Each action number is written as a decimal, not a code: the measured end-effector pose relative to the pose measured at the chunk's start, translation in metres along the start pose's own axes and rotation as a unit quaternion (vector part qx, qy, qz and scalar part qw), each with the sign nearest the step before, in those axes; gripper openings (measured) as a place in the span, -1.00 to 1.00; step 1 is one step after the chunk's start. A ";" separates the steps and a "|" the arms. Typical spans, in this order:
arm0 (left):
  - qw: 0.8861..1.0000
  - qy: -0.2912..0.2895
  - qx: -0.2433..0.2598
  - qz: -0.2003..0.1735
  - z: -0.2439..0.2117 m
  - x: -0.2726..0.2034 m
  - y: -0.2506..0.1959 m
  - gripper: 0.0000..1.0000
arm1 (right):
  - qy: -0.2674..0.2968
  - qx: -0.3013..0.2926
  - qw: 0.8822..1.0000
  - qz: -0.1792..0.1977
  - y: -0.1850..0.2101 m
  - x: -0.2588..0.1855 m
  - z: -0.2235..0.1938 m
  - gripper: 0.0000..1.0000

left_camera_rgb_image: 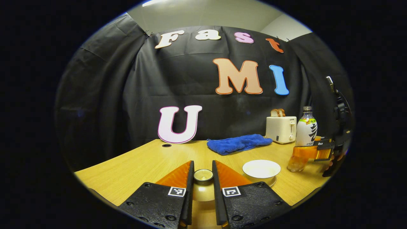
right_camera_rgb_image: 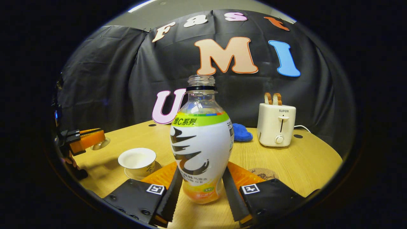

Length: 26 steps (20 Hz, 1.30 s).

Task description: Open the teacup lid with one hand, grasp the water bottle and pour water into the teacup with the other hand; after pouring, place the water bottle on the coaster and then close the teacup lid.

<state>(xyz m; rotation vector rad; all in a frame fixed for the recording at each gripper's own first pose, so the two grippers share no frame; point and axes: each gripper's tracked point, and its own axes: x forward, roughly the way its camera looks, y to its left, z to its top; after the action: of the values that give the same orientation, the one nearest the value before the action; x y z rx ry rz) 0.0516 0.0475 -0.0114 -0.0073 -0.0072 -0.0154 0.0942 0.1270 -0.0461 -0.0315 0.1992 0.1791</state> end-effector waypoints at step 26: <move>1.000 0.002 0.000 0.006 -0.001 -0.001 0.002 -0.46 | -0.028 -0.507 0.852 -0.127 -0.021 -0.007 0.069 0.27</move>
<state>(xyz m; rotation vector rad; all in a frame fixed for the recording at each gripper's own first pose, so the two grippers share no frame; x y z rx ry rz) 0.0509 0.0496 -0.0128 -0.0082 -0.0040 -0.0031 0.1050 0.1081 0.0236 -1.1075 0.0209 0.0012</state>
